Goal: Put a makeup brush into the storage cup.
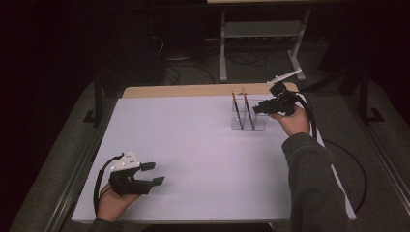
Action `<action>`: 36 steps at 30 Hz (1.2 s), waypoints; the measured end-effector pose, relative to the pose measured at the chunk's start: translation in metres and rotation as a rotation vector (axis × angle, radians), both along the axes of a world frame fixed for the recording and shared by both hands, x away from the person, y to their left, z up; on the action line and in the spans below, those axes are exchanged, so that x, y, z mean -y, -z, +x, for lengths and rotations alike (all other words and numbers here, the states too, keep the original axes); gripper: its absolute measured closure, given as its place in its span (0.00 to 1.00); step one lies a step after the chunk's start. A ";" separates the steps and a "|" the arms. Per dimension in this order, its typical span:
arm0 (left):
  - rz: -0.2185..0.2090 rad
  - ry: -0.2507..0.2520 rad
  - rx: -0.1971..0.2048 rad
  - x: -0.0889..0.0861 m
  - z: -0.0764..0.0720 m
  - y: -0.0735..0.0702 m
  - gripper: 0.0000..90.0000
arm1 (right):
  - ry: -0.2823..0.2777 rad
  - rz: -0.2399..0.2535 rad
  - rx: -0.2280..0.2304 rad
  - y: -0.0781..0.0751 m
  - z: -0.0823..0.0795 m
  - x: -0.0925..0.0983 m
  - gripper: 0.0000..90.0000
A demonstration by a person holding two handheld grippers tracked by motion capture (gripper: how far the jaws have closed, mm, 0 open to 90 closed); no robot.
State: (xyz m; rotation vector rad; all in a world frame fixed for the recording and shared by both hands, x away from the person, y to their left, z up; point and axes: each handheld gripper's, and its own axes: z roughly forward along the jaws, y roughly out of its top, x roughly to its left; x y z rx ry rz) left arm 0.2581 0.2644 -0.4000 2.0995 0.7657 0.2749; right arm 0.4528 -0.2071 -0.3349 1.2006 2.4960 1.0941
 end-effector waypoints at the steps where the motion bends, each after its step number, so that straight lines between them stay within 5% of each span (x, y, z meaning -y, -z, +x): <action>1: -0.001 -0.001 0.001 0.000 0.000 0.000 0.40 | -0.001 0.003 -0.006 0.000 -0.001 0.001 0.64; 36: -0.009 -0.033 0.000 -0.005 0.005 0.000 0.37 | -0.005 0.063 0.032 0.014 -0.043 0.017 0.50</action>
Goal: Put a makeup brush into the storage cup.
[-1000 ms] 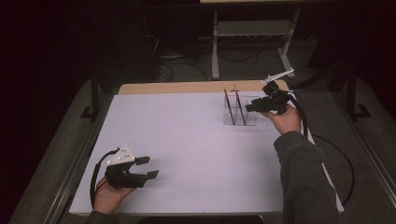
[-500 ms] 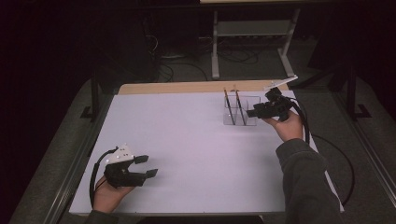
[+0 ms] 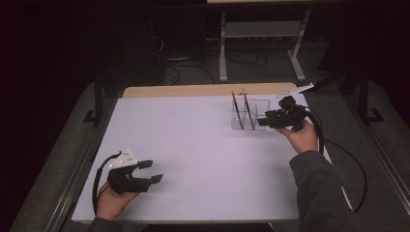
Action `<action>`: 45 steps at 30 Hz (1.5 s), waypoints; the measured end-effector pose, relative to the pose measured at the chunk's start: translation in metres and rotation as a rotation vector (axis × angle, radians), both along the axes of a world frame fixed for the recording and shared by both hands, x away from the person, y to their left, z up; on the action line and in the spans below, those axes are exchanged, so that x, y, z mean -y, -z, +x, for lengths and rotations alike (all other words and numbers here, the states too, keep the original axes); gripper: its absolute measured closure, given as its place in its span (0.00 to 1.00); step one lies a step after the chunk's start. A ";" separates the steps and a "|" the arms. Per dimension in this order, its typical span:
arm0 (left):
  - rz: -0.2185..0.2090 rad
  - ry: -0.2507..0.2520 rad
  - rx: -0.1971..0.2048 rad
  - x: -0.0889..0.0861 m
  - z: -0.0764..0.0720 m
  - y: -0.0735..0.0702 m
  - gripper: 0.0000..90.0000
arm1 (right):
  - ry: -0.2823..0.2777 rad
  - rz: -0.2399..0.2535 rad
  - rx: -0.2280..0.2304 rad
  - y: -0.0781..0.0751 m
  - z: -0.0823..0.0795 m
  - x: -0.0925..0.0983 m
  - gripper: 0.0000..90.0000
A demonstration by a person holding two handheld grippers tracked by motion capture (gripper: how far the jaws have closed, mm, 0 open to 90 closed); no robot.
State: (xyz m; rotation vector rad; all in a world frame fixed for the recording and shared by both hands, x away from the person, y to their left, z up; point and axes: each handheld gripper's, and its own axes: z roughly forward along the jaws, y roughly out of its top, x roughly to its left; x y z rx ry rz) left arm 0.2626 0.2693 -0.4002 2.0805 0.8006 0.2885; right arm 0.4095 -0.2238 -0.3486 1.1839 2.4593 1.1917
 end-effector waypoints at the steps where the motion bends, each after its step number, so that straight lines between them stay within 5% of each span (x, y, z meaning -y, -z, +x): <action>1: -0.001 -0.003 0.000 0.000 0.000 0.000 0.37 | -0.009 -0.005 0.015 0.001 0.000 0.001 0.50; 45: 0.007 -0.055 0.007 -0.008 0.010 0.003 0.28 | -0.042 0.056 0.043 0.028 -0.049 0.000 0.36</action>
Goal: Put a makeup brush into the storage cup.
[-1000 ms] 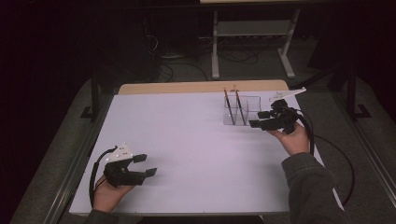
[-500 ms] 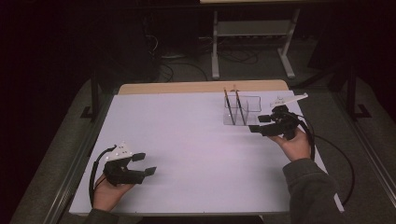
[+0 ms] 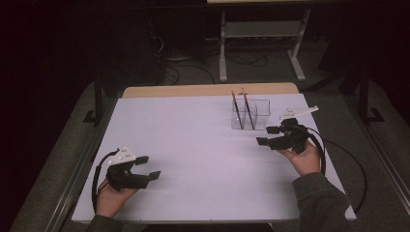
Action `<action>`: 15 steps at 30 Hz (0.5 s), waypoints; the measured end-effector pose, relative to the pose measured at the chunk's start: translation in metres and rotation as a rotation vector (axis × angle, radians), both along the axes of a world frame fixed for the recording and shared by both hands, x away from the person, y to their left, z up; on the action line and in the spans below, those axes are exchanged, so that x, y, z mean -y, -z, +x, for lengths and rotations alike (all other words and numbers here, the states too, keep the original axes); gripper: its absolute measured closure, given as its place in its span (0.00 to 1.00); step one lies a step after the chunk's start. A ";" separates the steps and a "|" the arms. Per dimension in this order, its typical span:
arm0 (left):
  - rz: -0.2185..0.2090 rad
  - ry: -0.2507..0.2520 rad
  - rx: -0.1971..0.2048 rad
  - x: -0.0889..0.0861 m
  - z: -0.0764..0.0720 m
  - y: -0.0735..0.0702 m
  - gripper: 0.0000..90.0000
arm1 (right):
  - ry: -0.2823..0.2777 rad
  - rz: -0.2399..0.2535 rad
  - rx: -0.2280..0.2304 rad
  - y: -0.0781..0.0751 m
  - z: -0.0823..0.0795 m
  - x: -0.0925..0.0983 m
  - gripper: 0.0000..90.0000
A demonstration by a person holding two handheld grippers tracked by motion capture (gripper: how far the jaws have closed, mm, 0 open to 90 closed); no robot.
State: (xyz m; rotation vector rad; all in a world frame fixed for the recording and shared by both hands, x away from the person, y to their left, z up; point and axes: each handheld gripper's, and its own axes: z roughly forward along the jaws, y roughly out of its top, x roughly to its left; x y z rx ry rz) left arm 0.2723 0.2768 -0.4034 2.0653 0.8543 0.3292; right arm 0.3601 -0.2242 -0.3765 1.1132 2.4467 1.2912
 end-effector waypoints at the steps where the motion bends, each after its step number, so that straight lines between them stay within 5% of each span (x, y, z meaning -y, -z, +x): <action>1: -0.004 -0.005 -0.003 0.000 0.000 0.000 0.28 | -0.002 -0.001 0.002 0.000 -0.002 -0.001 0.35; 15: -0.012 0.000 -0.001 0.002 0.001 -0.002 0.25 | -0.009 0.010 0.020 0.010 -0.022 0.003 0.34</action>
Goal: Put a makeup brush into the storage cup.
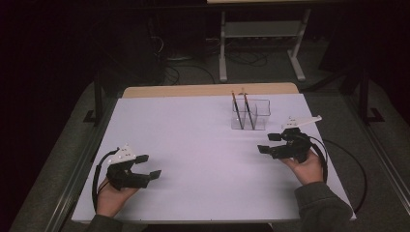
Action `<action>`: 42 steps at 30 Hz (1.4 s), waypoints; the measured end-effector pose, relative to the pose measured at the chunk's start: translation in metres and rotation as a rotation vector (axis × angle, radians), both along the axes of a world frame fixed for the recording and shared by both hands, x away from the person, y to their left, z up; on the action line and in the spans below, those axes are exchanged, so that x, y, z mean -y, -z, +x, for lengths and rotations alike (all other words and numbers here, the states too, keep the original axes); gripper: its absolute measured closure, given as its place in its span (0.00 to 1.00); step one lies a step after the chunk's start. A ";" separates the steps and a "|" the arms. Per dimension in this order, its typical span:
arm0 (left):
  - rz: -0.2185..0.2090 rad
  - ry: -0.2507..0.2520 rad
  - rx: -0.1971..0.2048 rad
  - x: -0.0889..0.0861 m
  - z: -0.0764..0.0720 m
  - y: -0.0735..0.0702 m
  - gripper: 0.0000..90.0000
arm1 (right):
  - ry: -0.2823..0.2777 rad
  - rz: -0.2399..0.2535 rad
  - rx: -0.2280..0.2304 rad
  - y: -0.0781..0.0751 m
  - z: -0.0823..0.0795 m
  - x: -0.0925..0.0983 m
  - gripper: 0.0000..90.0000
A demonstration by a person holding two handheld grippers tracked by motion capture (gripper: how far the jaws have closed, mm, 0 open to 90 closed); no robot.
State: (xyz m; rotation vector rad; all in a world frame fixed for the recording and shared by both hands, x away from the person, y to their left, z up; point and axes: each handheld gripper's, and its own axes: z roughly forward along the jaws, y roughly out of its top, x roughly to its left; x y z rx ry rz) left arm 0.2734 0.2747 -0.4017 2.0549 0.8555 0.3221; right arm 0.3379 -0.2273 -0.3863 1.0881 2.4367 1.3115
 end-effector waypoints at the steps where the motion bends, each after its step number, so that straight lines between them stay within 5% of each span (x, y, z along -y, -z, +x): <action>1: 0.000 -0.001 0.001 0.000 0.000 0.000 0.25 | 0.003 -0.001 0.005 0.001 -0.001 0.000 0.34; 42: -0.004 0.032 -0.012 0.010 -0.003 0.002 0.25 | -0.001 0.029 0.004 0.027 -0.039 0.011 0.29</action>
